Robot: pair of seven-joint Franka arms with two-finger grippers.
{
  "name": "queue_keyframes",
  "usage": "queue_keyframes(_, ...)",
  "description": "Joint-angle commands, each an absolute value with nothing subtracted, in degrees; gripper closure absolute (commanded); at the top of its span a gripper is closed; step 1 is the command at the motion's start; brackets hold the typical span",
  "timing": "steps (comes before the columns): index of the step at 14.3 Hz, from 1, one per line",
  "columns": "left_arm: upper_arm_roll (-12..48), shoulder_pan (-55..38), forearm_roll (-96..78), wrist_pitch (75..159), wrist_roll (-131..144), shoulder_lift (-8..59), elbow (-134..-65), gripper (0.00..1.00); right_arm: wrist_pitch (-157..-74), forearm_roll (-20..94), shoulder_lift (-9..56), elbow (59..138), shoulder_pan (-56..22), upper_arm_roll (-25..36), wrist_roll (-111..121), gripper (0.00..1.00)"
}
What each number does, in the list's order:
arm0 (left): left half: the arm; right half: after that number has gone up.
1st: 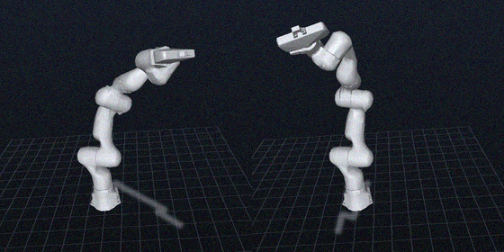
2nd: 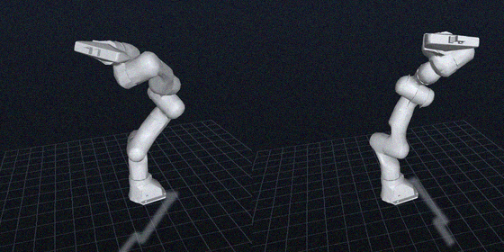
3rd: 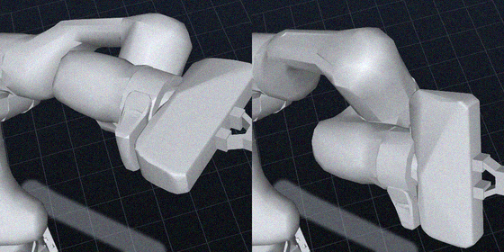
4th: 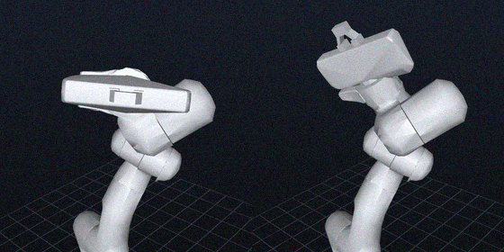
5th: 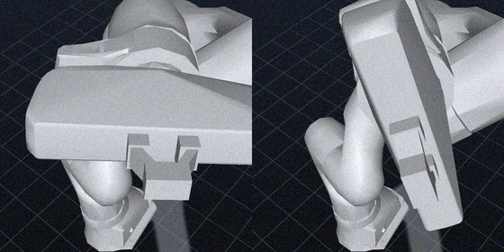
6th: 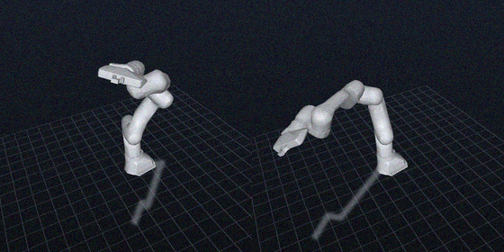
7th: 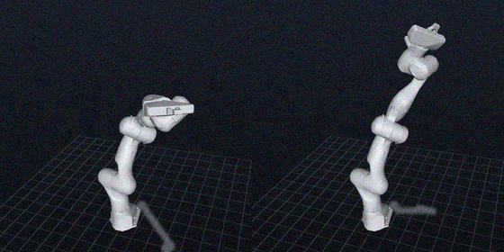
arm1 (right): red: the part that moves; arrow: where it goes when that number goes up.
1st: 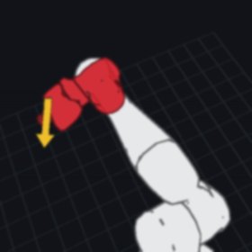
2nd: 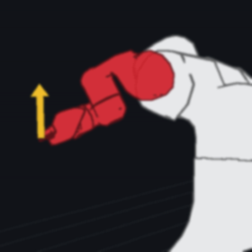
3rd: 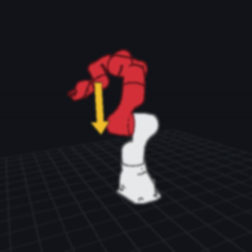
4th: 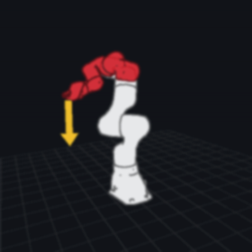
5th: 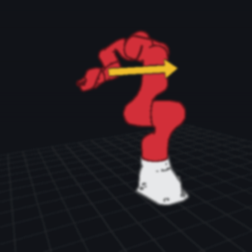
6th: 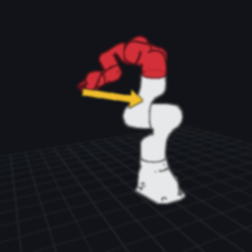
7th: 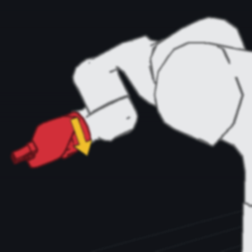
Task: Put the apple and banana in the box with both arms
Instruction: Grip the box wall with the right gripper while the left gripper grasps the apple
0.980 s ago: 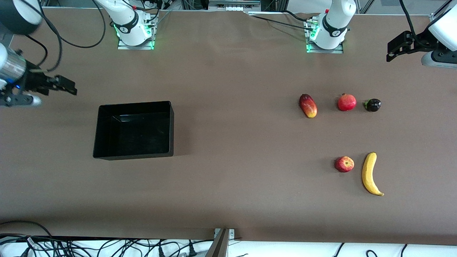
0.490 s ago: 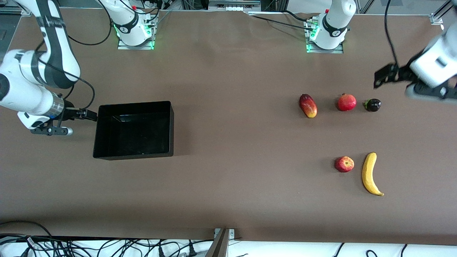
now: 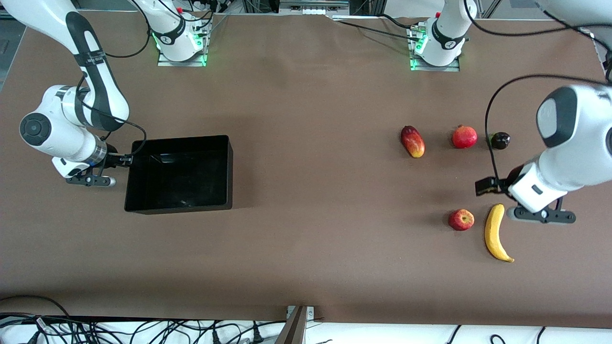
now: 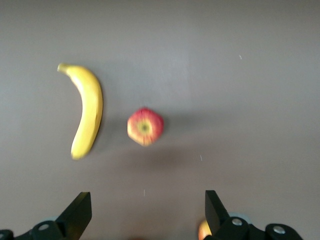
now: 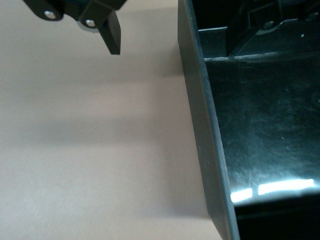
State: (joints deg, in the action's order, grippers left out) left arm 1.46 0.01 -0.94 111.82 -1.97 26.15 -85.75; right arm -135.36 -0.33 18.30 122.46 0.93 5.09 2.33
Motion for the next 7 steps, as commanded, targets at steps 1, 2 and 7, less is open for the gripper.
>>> queue_keyframes(1, 3.3, 1.8, -2.4, 118.4, -4.4, 31.4, -85.0, 0.0, -136.4, 0.1, 17.5, 124.1, 1.3, 5.0, 2.4, 0.53)
queue_keyframes(2, 3.3, 1.5, -1.9, 121.0, -4.3, 33.2, -85.0, 0.0, -136.3, 0.2, 17.8, 124.3, 1.3, 5.0, 2.4, 0.66)
queue_keyframes(7, 3.3, 1.4, 0.8, 132.1, -4.7, 40.6, -87.0, 0.0, -134.0, 0.2, 17.5, 123.6, 1.2, 4.5, 2.5, 1.0)
